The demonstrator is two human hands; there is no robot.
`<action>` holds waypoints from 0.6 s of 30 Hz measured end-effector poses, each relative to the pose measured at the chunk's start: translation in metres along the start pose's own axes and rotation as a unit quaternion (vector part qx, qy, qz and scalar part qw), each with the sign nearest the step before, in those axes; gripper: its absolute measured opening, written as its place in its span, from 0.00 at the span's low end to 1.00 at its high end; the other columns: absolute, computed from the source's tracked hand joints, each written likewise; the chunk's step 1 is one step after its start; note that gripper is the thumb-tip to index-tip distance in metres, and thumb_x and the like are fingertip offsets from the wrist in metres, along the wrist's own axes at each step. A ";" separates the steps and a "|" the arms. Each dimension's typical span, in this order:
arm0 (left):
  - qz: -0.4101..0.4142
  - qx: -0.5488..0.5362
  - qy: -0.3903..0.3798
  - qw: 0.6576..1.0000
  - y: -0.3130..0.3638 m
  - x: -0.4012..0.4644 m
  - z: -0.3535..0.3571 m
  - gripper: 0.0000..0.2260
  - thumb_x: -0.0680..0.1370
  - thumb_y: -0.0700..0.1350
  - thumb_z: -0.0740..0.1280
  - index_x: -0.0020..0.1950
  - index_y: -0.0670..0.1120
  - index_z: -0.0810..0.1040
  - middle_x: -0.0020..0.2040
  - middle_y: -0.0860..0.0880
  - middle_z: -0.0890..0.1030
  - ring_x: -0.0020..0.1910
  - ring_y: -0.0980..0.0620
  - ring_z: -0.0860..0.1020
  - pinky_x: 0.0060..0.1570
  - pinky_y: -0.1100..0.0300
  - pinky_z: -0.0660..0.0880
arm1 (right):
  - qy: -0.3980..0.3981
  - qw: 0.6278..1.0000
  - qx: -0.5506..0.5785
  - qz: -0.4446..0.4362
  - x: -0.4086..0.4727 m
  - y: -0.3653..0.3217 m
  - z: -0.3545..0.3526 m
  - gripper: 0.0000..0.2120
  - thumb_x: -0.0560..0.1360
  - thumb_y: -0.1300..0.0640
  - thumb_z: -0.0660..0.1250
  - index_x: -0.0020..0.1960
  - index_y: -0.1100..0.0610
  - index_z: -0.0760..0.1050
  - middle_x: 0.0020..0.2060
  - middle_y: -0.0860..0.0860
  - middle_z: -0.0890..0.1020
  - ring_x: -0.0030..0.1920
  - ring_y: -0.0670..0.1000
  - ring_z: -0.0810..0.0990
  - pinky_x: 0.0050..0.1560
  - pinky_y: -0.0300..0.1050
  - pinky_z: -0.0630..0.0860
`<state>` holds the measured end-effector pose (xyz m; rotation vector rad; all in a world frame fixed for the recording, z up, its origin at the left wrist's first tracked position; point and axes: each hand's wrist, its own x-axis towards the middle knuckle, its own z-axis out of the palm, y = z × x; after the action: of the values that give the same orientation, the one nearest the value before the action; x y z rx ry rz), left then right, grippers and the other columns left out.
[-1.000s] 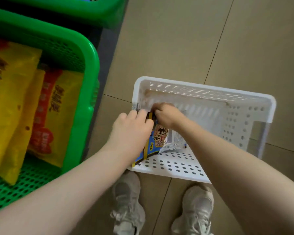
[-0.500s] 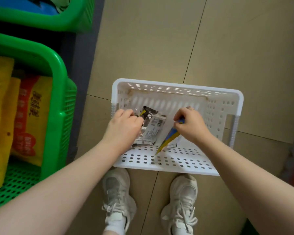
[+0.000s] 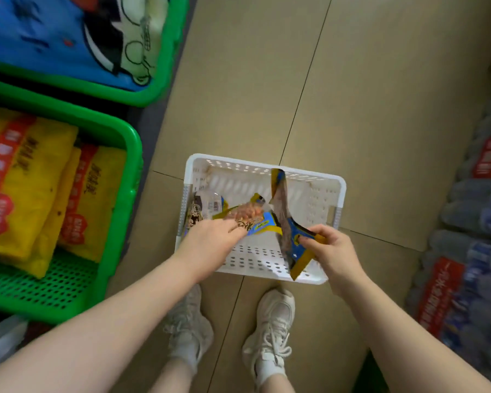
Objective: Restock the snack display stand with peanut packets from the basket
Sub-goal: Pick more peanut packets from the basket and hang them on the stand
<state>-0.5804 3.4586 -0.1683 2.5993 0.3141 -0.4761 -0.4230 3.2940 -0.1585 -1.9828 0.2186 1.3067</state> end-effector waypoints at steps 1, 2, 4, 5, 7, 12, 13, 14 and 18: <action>0.033 0.027 0.010 0.999 0.004 -0.010 -0.017 0.14 0.62 0.36 0.58 0.40 0.44 0.81 0.32 0.47 0.80 0.28 0.46 0.79 0.23 0.61 0.73 | 0.002 1.000 -0.016 -0.014 -0.014 -0.017 -0.009 0.13 0.70 0.69 0.69 0.34 0.53 0.79 0.29 0.47 0.83 0.33 0.47 0.80 0.42 0.43 0.75; 0.053 0.050 0.019 0.997 0.008 -0.020 -0.037 0.13 0.62 0.38 0.58 0.37 0.46 0.81 0.31 0.48 0.80 0.28 0.47 0.79 0.26 0.61 0.71 | 0.004 0.999 -0.026 -0.033 -0.029 -0.036 -0.018 0.12 0.70 0.69 0.69 0.35 0.52 0.79 0.28 0.46 0.84 0.32 0.45 0.81 0.40 0.39 0.76; 0.075 0.088 0.056 0.992 0.017 -0.045 -0.080 0.12 0.64 0.39 0.57 0.34 0.48 0.80 0.32 0.50 0.80 0.33 0.48 0.79 0.39 0.57 0.68 | 0.003 0.996 -0.048 -0.076 -0.061 -0.073 -0.032 0.13 0.69 0.70 0.70 0.36 0.52 0.79 0.29 0.47 0.84 0.32 0.45 0.81 0.38 0.38 0.78; 0.073 0.100 0.085 0.989 0.023 -0.059 -0.105 0.12 0.65 0.40 0.58 0.34 0.49 0.80 0.34 0.51 0.81 0.39 0.48 0.78 0.44 0.55 0.66 | -0.003 0.993 -0.073 -0.097 -0.080 -0.092 -0.037 0.11 0.69 0.68 0.71 0.36 0.52 0.80 0.31 0.49 0.84 0.33 0.49 0.81 0.40 0.42 0.79; 0.044 0.111 0.145 0.982 0.044 -0.093 -0.154 0.10 0.65 0.42 0.59 0.33 0.49 0.80 0.42 0.50 0.81 0.48 0.48 0.72 0.48 0.54 0.64 | -0.030 0.984 -0.121 -0.128 -0.123 -0.127 -0.039 0.04 0.68 0.60 0.71 0.37 0.53 0.80 0.33 0.53 0.81 0.34 0.52 0.77 0.40 0.51 0.76; -0.027 0.082 0.185 0.979 0.107 -0.169 -0.277 0.11 0.70 0.42 0.59 0.27 0.46 0.73 0.34 0.48 0.76 0.28 0.49 0.74 0.24 0.59 0.68 | -0.083 0.962 -0.174 -0.195 -0.230 -0.209 -0.034 0.17 0.72 0.65 0.69 0.28 0.50 0.75 0.26 0.46 0.75 0.31 0.47 0.70 0.37 0.43 0.67; -0.038 0.085 0.174 0.980 0.117 -0.185 -0.292 0.11 0.69 0.42 0.58 0.28 0.46 0.73 0.32 0.48 0.76 0.24 0.50 0.73 0.19 0.61 0.67 | -0.095 0.954 -0.192 -0.209 -0.249 -0.217 -0.032 0.18 0.72 0.64 0.69 0.26 0.49 0.74 0.25 0.45 0.74 0.30 0.47 0.69 0.36 0.43 0.66; -0.048 0.090 0.162 0.982 0.125 -0.201 -0.304 0.10 0.69 0.42 0.58 0.28 0.46 0.73 0.33 0.49 0.77 0.22 0.51 0.74 0.16 0.63 0.67 | -0.110 0.945 -0.211 -0.226 -0.267 -0.223 -0.028 0.18 0.71 0.63 0.69 0.26 0.49 0.73 0.25 0.46 0.73 0.30 0.47 0.69 0.36 0.42 0.66; -0.113 0.087 0.151 0.978 0.151 -0.260 -0.337 0.07 0.63 0.40 0.64 0.34 0.48 0.81 0.39 0.48 0.85 0.28 0.51 0.82 0.19 0.62 0.75 | -0.127 0.911 -0.259 -0.294 -0.327 -0.231 -0.015 0.16 0.72 0.61 0.68 0.28 0.51 0.69 0.25 0.47 0.69 0.31 0.49 0.67 0.35 0.44 0.64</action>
<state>-0.6801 3.4588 0.2727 2.8217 0.7043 -0.1853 -0.4475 3.3692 0.2344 -2.0199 -0.8723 1.2648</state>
